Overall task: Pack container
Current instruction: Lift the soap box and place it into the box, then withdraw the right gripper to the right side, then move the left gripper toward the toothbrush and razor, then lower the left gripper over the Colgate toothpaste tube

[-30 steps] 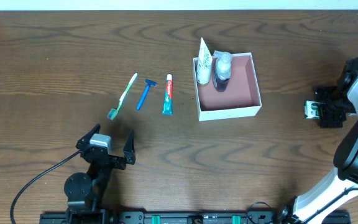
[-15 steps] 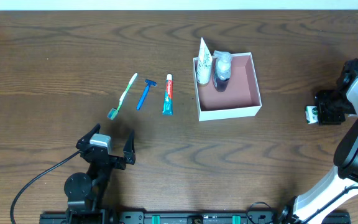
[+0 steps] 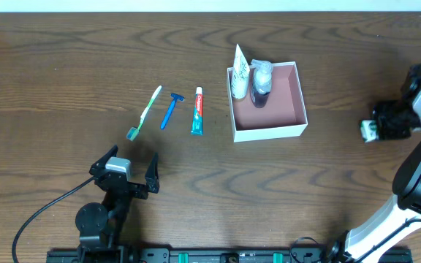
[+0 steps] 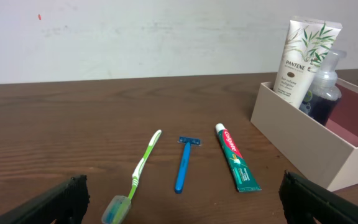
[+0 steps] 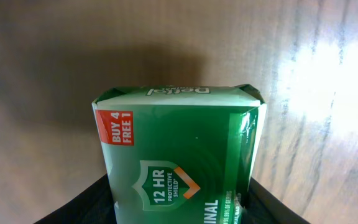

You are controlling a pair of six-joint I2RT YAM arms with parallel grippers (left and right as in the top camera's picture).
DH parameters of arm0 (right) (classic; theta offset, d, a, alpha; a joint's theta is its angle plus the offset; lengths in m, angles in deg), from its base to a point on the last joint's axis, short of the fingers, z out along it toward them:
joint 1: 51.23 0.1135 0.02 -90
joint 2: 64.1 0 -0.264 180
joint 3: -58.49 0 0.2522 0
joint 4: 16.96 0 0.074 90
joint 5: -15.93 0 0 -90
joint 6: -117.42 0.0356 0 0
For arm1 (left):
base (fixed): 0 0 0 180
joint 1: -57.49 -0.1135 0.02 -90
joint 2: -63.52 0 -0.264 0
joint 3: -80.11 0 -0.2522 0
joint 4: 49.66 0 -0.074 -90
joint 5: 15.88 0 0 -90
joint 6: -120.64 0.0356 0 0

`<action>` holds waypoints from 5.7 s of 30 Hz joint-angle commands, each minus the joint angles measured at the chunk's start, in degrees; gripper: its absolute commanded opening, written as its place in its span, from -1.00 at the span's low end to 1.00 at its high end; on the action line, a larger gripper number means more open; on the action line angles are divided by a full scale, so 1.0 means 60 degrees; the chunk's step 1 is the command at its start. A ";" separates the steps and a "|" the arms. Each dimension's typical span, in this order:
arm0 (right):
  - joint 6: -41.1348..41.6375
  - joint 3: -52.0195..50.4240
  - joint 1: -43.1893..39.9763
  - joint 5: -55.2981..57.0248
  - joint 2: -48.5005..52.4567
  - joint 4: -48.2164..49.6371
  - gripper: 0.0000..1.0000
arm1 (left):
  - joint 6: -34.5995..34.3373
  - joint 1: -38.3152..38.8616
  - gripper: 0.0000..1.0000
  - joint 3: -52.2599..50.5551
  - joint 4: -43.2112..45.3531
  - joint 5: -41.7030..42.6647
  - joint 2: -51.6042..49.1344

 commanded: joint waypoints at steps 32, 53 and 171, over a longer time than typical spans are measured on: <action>-0.7209 0.5206 0.6069 0.0860 0.0066 -0.1778 0.19 | 0.0025 -0.0058 0.96 -0.0280 -0.0102 0.0124 0.0051; -0.1832 0.5213 0.3676 0.2743 0.0029 -0.3738 0.98 | 0.0025 -0.0058 0.96 -0.0280 -0.0102 0.0124 0.0051; -0.0678 0.3450 0.0980 0.2670 0.0280 -0.3814 0.98 | -0.1570 0.3315 0.96 1.2713 -0.5490 -0.2277 -1.8367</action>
